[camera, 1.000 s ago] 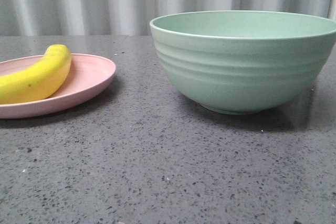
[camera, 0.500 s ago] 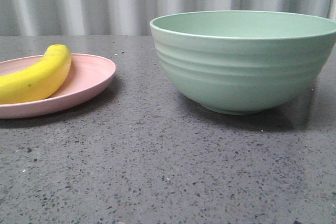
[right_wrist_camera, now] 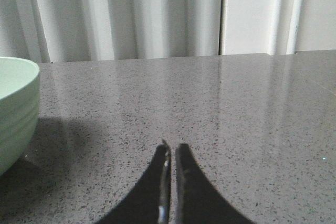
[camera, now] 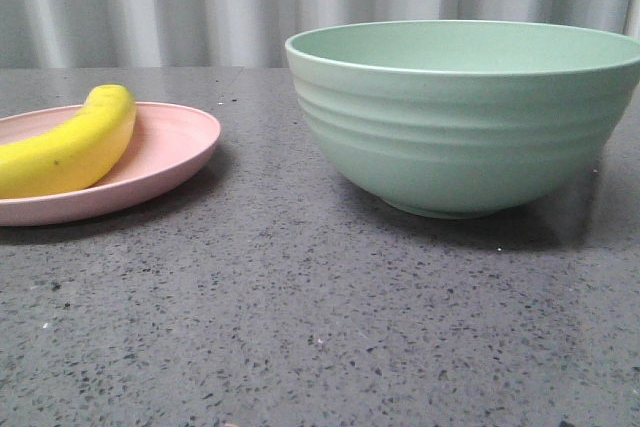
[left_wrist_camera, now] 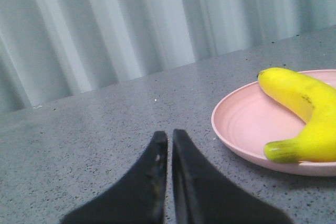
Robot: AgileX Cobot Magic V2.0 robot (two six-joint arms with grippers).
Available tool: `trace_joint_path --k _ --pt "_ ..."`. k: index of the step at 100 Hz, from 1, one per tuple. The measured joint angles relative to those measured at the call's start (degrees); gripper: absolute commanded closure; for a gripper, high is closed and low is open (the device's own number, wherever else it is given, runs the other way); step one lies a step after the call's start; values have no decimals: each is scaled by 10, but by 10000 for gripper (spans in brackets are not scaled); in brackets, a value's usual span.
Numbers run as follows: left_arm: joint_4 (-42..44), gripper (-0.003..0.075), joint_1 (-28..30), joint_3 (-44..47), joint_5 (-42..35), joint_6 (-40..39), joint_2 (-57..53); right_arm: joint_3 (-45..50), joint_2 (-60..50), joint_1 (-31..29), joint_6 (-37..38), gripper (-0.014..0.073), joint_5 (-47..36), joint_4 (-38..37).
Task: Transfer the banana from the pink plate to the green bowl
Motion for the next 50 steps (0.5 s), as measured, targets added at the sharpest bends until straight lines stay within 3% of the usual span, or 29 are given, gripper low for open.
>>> trace_joint_path --k 27,50 --pt "-54 741 0 -4 -43 0 0 0 0 0 0 657 48 11" --pt "-60 741 0 -69 18 0 28 -59 25 0 1 657 110 25"
